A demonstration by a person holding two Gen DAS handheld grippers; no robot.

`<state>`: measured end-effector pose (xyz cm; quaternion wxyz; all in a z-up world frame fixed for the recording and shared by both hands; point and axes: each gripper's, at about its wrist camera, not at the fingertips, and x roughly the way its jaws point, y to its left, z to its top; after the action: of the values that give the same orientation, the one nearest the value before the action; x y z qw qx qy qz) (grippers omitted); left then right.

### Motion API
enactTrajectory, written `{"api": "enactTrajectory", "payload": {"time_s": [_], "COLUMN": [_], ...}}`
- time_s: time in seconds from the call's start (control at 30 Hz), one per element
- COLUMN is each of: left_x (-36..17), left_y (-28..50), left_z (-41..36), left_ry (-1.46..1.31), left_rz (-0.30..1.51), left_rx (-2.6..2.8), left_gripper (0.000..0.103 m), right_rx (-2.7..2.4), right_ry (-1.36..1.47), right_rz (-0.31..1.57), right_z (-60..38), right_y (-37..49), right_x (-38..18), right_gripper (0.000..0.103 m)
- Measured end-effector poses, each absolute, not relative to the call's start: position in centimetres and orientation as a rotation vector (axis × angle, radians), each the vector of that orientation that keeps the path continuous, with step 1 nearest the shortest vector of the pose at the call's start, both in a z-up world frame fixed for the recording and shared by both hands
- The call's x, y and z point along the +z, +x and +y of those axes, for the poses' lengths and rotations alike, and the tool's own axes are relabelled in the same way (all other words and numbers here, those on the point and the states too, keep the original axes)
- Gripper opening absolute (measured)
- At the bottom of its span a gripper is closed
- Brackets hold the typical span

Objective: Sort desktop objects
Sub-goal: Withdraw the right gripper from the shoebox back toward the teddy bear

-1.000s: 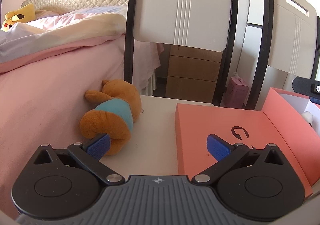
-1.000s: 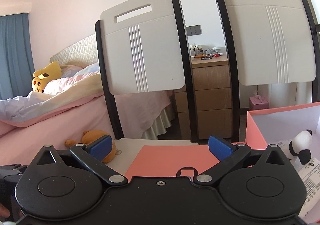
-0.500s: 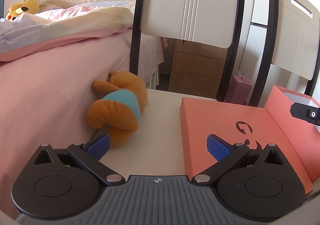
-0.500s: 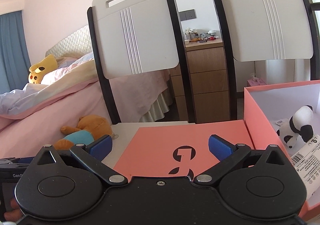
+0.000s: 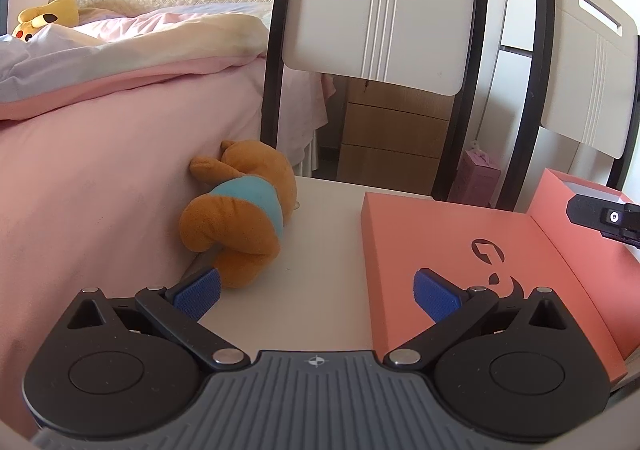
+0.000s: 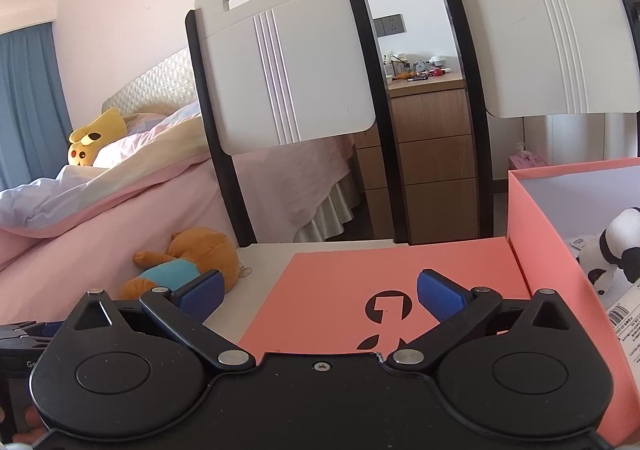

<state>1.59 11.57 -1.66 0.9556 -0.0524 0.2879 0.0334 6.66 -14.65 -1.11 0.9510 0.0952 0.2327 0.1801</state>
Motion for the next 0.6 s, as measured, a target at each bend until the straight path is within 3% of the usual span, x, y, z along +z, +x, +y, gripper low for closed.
{"api": "enactTrajectory", "payload": {"time_s": [0.6], "left_x": [-1.2], "left_y": [0.0], "left_z": [14.8], "left_ry": [-0.182], "left_rz": [0.556], "left_rx": [0.114], "left_gripper": [0.103], "right_rx": [0.508], "right_ry": [0.174], "right_rz": [0.612], "right_z": [-6.6], "right_y": [15.1], "right_x": [-0.9], "right_gripper": [0.102]}}
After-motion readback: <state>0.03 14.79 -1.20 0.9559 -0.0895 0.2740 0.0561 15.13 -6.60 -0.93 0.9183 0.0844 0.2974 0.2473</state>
